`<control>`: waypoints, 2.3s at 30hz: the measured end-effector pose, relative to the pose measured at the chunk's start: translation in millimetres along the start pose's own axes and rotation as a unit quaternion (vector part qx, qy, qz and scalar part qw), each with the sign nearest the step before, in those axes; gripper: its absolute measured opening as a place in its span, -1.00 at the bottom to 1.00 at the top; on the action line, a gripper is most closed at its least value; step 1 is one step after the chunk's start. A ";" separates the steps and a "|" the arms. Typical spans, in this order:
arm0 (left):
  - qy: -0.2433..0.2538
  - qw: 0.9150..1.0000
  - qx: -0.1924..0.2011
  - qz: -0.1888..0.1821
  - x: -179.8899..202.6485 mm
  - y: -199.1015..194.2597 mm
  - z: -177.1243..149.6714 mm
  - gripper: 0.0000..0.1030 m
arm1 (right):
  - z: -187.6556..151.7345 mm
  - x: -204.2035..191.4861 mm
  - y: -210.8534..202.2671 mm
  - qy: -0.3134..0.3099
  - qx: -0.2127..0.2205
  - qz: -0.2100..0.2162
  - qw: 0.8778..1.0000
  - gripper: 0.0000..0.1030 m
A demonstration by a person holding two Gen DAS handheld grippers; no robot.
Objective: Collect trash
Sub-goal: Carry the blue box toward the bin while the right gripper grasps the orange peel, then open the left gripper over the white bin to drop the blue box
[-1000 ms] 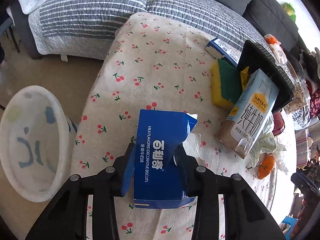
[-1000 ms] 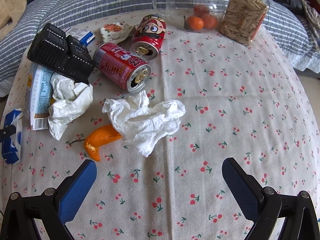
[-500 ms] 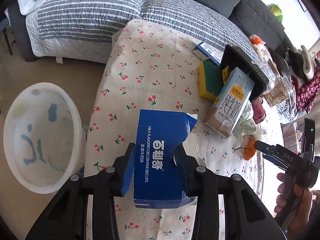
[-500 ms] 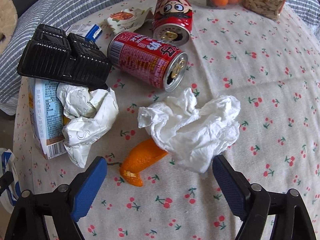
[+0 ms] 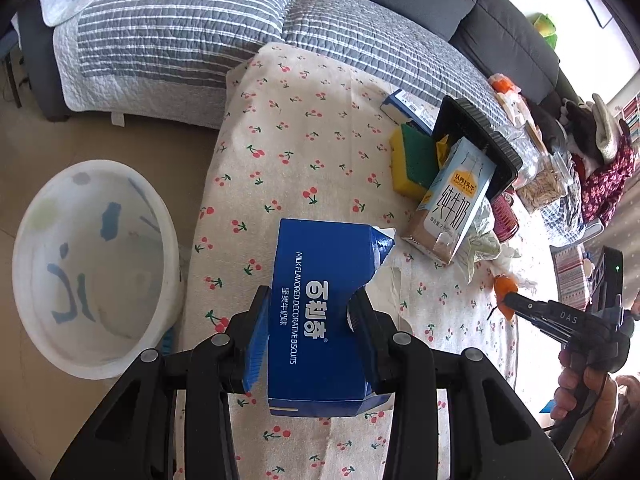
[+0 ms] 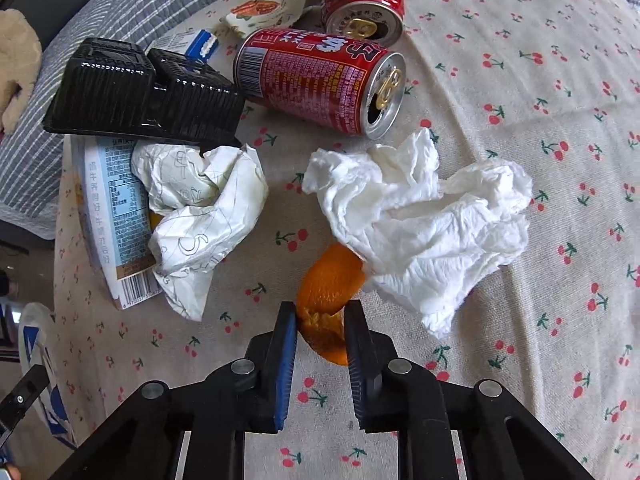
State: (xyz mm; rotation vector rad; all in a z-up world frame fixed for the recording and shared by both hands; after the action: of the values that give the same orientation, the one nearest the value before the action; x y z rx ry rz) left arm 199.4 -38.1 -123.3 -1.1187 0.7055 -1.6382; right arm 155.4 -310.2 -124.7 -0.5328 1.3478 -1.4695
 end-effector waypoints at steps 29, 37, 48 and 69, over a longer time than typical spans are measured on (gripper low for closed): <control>-0.065 0.995 0.060 0.047 -106.2 -67.6 -9.9 -0.19 | -60.3 -86.5 -44.7 -0.127 0.019 0.087 0.988 -0.62; -0.096 0.989 0.079 0.082 -158.2 -63.9 2.4 -0.19 | -68.2 -125.7 -25.7 -0.151 0.008 0.097 0.984 -0.62; -0.101 0.984 0.091 0.118 -180.1 -64.8 5.1 0.81 | -80.8 -167.8 -10.0 -0.181 0.001 0.109 0.977 -0.62; -0.074 0.982 0.066 0.161 -228.3 -113.8 -57.5 0.92 | -120.5 -283.9 27.5 -0.277 -0.006 0.145 0.950 -0.72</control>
State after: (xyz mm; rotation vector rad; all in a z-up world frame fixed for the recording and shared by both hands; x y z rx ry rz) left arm 120.4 211.1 -126.4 -0.9651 0.6340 -1.2943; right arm 170.4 -2.2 -96.3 -0.6626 0.9382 -0.9723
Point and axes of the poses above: each gripper's, at about its wrist camera, not at the fingertips, and y roughly the way its jaws point, x to its right, z to its top, the point moved 7 cm from there along y, roughly the way its jaws point, and after that the axes turned 2 degrees about x, right-handed, at the moved point
